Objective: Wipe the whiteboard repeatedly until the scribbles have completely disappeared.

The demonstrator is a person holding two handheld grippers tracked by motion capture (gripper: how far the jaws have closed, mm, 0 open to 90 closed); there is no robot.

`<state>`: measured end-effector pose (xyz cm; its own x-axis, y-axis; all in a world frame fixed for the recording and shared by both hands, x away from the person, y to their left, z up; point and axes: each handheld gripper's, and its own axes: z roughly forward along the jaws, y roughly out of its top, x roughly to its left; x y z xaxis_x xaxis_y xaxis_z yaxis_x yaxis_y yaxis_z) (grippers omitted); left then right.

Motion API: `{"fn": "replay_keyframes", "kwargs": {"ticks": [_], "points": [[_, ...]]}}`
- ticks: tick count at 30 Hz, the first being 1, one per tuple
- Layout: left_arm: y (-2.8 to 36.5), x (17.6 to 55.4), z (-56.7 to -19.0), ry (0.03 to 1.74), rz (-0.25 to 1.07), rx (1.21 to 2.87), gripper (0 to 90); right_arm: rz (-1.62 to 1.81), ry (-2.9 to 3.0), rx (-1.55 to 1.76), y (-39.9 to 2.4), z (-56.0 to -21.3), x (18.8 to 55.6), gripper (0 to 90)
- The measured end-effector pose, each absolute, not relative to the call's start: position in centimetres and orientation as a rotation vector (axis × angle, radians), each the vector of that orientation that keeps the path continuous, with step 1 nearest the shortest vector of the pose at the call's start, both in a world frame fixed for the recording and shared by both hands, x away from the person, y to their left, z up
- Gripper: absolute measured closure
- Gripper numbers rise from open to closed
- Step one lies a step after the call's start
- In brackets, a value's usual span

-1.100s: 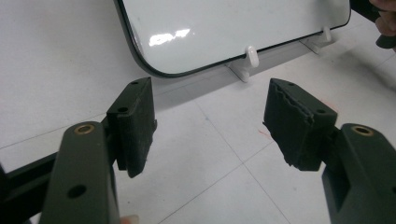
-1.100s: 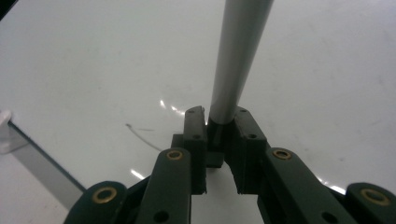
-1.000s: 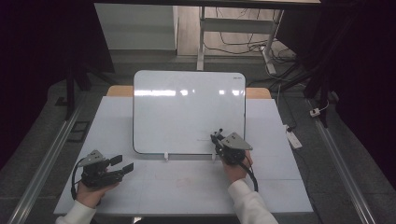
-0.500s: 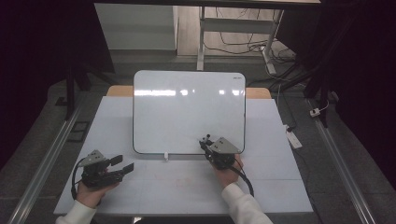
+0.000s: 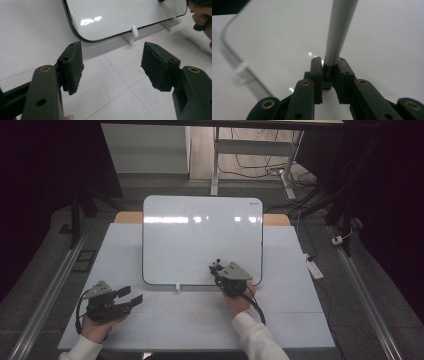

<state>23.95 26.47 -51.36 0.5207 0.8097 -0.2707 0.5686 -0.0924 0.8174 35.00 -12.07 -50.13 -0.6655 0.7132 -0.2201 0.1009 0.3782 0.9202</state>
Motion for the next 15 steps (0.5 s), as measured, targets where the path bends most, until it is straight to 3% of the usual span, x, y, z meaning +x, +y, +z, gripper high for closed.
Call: {"fn": "replay_keyframes", "kwargs": {"ticks": [15], "points": [[26.3, 24.1, -51.4, 1.155, 0.304, 1.786, 34.3, 1.277, 2.072, 0.676, -12.0, -50.7, 34.2, 77.7]]}}
